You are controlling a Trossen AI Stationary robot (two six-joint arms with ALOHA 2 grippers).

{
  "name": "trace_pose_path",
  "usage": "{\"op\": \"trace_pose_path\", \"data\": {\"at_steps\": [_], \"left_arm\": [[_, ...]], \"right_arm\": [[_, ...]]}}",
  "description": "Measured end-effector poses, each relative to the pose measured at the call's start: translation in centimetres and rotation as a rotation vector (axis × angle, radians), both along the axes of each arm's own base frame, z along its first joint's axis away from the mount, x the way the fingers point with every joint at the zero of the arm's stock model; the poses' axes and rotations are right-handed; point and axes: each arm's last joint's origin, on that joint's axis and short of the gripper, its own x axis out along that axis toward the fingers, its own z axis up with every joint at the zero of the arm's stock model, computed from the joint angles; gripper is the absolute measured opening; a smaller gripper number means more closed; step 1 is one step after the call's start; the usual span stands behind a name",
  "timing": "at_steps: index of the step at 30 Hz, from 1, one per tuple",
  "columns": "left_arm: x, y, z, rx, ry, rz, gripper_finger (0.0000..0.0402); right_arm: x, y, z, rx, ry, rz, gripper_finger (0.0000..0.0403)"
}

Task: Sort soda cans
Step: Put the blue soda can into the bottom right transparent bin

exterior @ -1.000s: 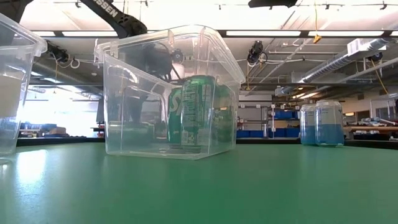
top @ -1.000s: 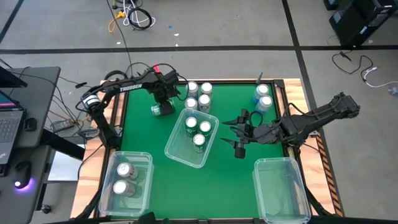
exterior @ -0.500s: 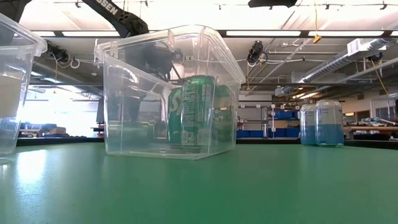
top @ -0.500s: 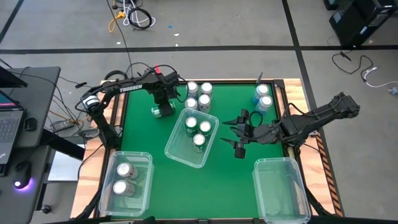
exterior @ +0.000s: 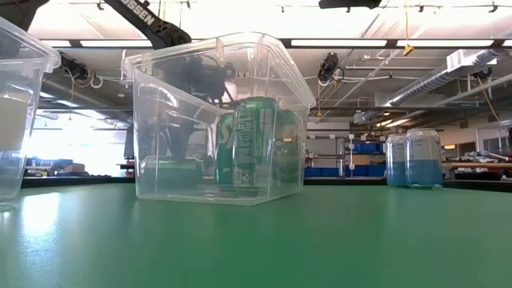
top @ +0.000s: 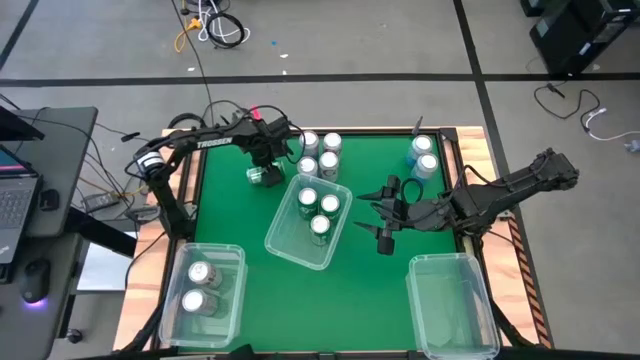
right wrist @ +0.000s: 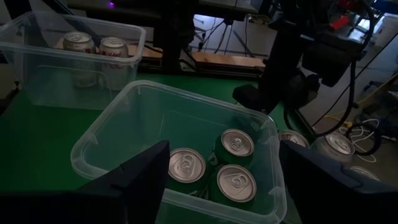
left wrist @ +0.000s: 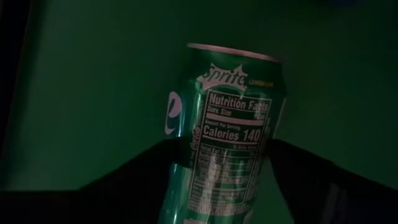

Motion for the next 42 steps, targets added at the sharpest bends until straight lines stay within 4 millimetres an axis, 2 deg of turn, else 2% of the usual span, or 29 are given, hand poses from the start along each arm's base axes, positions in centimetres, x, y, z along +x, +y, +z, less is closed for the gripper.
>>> {"op": "trace_pose_path", "data": {"at_steps": [12, 17, 20, 24, 30, 34, 39, 42], "left_arm": [[0.3, 0.4, 0.1, 0.056, 0.024, -0.070, 0.0277], [0.4, 0.5, 2.4, 0.094, -0.023, -0.059, 0.0238], [0.3, 0.4, 4.7, 0.134, -0.112, -0.060, 0.0205], [-0.2, 0.1, 6.2, 0.151, -0.174, -0.058, 0.0164], [-1.5, -1.3, 9.7, 0.240, -0.469, -0.089, 0.0102], [-3.4, -3.0, 11.4, 0.309, -0.753, -0.126, 0.0060], [-5.7, -5.2, 10.8, 0.346, -1.111, -0.146, 0.0016], [-7.0, -6.6, 9.9, 0.335, -1.311, -0.205, 0.0004]], "right_arm": [[0.0, 0.0, 0.0, -0.007, 0.003, 0.002, 0.0289], [0.2, -0.4, 0.2, -0.004, -0.022, -0.018, 0.0289], [0.4, -0.9, 0.3, 0.005, -0.034, -0.044, 0.0283], [0.6, -1.8, 0.3, 0.008, -0.035, -0.085, 0.0269], [1.0, -4.2, 0.3, 0.034, -0.041, -0.179, 0.0227], [1.1, -5.8, 0.2, 0.061, -0.040, -0.203, 0.0189], [1.1, -7.5, 0.1, 0.075, -0.022, -0.237, 0.0134], [0.9, -8.0, -0.4, 0.076, 0.027, -0.262, 0.0098]]}}
